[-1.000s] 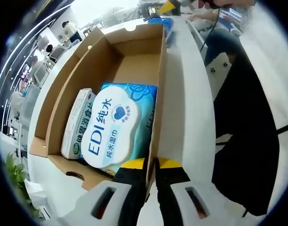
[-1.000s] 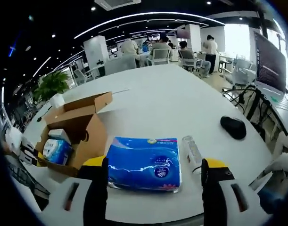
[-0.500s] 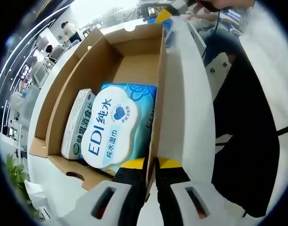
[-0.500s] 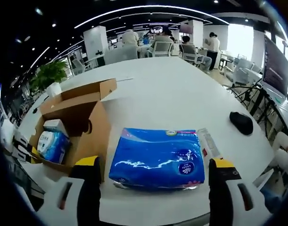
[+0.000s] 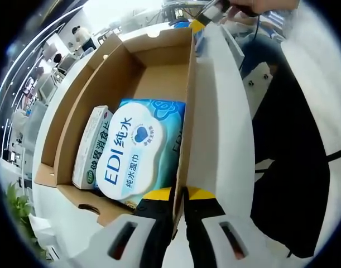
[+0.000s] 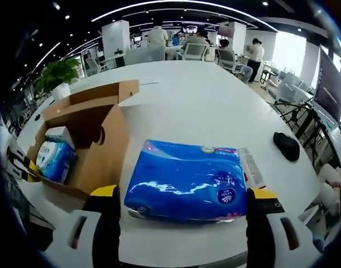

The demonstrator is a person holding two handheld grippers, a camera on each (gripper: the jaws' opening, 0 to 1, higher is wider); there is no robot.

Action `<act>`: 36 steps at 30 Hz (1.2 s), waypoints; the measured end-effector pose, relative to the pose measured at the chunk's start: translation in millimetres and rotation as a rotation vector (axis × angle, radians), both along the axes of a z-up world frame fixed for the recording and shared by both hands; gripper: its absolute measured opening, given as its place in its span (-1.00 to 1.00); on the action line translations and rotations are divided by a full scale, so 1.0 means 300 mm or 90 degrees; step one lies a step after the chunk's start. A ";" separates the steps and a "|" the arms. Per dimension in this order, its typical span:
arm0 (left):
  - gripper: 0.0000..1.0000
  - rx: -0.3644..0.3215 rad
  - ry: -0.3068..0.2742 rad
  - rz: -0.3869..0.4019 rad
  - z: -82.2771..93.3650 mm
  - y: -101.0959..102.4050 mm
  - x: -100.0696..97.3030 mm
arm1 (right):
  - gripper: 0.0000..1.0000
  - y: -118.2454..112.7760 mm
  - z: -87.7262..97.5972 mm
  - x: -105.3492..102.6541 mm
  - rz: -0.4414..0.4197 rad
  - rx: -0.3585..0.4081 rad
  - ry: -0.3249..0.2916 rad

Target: Operate the shoe box by opening the lid, removing the specified soft item, and placing it in the target area until the item is outside and the box remains undamaged.

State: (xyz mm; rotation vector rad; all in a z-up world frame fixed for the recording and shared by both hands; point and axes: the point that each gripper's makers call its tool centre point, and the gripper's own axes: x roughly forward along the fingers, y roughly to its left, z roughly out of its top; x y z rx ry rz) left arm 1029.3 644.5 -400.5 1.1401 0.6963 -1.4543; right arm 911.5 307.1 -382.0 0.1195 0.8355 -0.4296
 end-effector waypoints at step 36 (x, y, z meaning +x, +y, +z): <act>-0.86 0.000 0.000 0.002 -0.005 0.000 0.004 | 0.84 -0.021 0.145 0.047 0.048 -0.043 -0.085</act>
